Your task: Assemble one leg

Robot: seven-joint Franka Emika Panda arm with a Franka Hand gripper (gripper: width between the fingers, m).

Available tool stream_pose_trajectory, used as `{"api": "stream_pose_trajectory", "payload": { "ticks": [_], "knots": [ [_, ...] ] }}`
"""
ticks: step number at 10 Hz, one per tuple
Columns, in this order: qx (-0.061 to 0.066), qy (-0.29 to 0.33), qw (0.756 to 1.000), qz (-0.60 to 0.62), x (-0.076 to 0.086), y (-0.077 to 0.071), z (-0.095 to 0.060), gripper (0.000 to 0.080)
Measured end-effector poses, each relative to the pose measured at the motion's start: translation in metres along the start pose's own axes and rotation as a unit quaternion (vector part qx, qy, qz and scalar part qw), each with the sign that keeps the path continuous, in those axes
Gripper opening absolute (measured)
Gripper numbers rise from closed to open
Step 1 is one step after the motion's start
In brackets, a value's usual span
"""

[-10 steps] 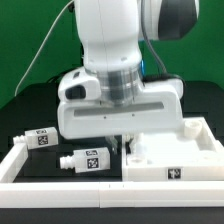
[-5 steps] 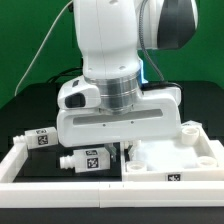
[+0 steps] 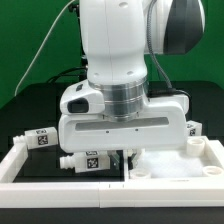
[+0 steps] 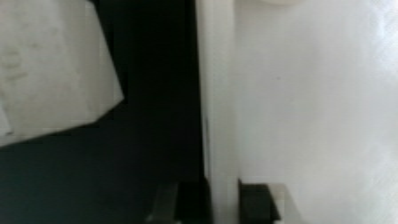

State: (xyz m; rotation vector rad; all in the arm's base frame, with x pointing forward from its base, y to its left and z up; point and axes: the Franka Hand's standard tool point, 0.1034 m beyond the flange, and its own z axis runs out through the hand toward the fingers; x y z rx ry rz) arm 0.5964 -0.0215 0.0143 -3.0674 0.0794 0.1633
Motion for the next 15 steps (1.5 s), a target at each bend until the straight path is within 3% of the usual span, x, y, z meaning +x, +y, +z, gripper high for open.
{"api": "stream_pose_trajectory", "payload": {
  "ticks": [4,5,6,7,9,11,15],
  "knots": [
    [-0.007,0.0,1.0,0.01,0.0,0.001,0.0,0.0054],
    [-0.006,0.0,1.0,0.011,0.0,0.0,0.0,0.0125],
    [-0.006,0.0,1.0,0.011,-0.001,0.0,0.0,0.0272],
    [-0.005,-0.003,1.0,0.011,-0.003,0.0,-0.001,0.0272],
    [0.001,-0.012,1.0,0.01,-0.026,-0.015,-0.031,0.0593],
    [0.006,-0.025,1.0,0.016,-0.037,-0.026,-0.067,0.0632],
    [0.006,-0.023,0.999,0.021,-0.036,-0.026,-0.068,0.0649]
  ]
}}
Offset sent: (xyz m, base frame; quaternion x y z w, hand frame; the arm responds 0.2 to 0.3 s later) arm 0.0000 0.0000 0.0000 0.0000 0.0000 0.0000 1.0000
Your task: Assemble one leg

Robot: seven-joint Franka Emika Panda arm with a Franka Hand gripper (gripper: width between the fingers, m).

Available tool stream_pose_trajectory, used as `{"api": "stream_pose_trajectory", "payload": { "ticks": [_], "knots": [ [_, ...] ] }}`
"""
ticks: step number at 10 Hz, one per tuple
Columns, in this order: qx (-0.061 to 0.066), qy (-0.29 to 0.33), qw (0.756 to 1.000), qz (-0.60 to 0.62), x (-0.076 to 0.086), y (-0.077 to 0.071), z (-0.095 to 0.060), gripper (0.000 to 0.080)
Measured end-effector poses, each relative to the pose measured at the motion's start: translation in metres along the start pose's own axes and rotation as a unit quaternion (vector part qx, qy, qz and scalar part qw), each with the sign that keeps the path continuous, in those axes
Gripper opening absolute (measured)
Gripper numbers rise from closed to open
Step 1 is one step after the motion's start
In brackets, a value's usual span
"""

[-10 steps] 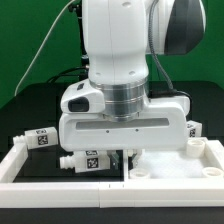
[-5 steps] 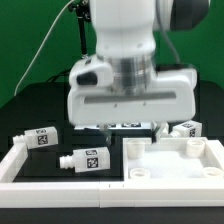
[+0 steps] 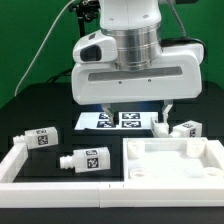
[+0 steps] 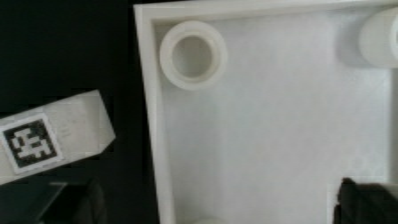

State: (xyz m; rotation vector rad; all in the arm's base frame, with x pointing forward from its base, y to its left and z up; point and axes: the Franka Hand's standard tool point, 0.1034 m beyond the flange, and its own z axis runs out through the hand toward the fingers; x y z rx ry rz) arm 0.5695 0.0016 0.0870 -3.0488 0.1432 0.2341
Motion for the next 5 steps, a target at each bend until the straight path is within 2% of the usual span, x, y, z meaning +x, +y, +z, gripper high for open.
{"api": "stream_pose_trajectory", "payload": {
  "ticks": [3,4,5],
  "knots": [
    [0.0,0.0,1.0,0.0,0.0,0.0,0.0,0.0649],
    [-0.005,-0.001,1.0,-0.026,0.0,0.005,-0.002,0.0649],
    [-0.017,0.001,0.998,-0.063,0.001,0.021,-0.009,0.0649]
  ]
}}
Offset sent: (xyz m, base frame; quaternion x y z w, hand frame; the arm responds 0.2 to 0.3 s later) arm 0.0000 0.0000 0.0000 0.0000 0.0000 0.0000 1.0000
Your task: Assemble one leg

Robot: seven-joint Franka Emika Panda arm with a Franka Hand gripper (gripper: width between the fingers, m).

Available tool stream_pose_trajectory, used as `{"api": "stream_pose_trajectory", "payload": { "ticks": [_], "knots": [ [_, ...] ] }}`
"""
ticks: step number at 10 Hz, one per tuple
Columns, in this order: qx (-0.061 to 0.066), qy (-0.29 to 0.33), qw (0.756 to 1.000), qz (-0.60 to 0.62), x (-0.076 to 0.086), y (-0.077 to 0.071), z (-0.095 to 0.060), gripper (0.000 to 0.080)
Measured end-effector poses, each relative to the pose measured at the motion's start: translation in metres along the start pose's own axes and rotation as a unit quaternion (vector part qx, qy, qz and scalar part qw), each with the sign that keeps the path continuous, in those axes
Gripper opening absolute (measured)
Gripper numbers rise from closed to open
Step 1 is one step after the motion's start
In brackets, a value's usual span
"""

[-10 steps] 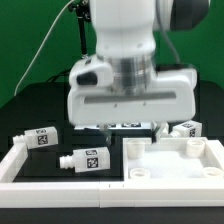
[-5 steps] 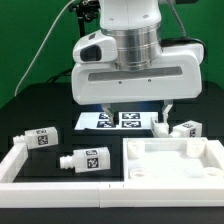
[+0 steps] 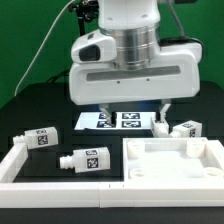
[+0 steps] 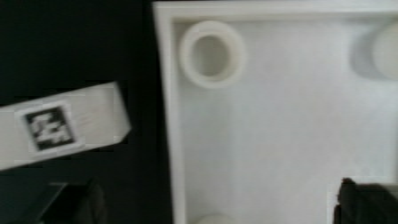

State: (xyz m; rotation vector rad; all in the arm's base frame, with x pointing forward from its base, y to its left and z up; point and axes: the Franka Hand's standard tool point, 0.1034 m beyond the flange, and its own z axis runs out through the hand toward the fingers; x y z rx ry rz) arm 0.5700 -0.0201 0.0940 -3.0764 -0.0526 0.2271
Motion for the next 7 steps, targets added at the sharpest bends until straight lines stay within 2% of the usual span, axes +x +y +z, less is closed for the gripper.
{"api": "stream_pose_trajectory", "payload": {
  "ticks": [1,2,3,7],
  "knots": [
    [-0.003,0.001,1.0,-0.015,-0.002,0.015,-0.005,0.0649],
    [-0.006,0.007,0.999,-0.035,-0.008,0.024,-0.005,0.0649],
    [-0.006,0.009,0.999,-0.034,-0.014,0.027,-0.005,0.0649],
    [-0.007,0.008,0.998,-0.059,-0.013,0.026,-0.004,0.0649]
  ]
}}
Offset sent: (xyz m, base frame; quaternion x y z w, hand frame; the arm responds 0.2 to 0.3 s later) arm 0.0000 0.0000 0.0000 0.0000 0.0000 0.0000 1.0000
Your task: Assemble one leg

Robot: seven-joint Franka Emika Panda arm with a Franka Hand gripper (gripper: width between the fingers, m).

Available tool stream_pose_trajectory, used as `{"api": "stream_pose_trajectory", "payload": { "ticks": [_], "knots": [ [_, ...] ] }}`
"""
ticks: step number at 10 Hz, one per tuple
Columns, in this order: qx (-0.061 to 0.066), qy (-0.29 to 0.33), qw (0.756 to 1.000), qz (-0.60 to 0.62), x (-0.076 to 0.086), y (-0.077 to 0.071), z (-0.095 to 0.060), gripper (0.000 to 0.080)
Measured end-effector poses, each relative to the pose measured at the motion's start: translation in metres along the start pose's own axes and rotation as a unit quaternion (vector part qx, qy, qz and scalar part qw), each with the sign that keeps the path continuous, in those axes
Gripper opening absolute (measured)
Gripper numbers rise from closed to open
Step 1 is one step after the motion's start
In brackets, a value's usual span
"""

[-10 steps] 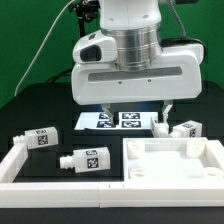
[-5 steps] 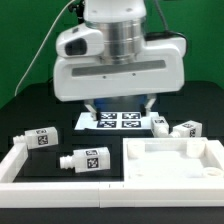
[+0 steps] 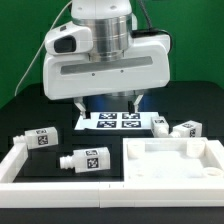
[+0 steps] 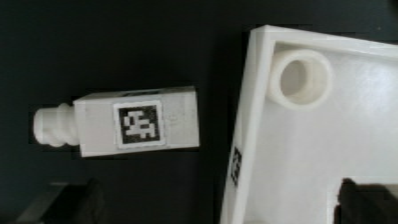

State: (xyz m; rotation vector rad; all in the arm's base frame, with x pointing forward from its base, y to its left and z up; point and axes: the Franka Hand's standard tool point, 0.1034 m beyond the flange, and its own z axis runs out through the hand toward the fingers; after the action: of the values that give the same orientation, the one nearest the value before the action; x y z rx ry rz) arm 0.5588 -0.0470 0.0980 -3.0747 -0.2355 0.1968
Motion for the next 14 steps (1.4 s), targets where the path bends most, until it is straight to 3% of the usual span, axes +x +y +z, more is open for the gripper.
{"api": "stream_pose_trajectory", "payload": {
  "ticks": [1,2,4,5,6,9,10,11,12,14],
  "knots": [
    [0.0,-0.001,0.998,-0.057,-0.001,0.002,0.001,0.0649],
    [-0.005,0.005,0.991,-0.135,-0.011,0.014,0.006,0.0649],
    [-0.016,0.01,0.97,-0.243,-0.053,0.056,0.022,0.0649],
    [-0.014,0.01,0.964,-0.265,-0.061,0.066,0.023,0.0649],
    [-0.003,-0.001,0.96,-0.281,-0.061,0.064,0.019,0.0649],
    [-0.003,-0.001,0.931,-0.364,-0.06,0.066,0.019,0.0649],
    [-0.005,0.003,0.894,-0.448,-0.068,0.076,0.025,0.0649],
    [-0.017,0.012,0.861,-0.508,-0.088,0.091,0.035,0.0649],
    [-0.015,0.009,0.834,-0.552,-0.111,0.107,0.047,0.0649],
    [0.002,0.0,0.766,-0.642,-0.138,0.134,0.067,0.0649]
  ]
}}
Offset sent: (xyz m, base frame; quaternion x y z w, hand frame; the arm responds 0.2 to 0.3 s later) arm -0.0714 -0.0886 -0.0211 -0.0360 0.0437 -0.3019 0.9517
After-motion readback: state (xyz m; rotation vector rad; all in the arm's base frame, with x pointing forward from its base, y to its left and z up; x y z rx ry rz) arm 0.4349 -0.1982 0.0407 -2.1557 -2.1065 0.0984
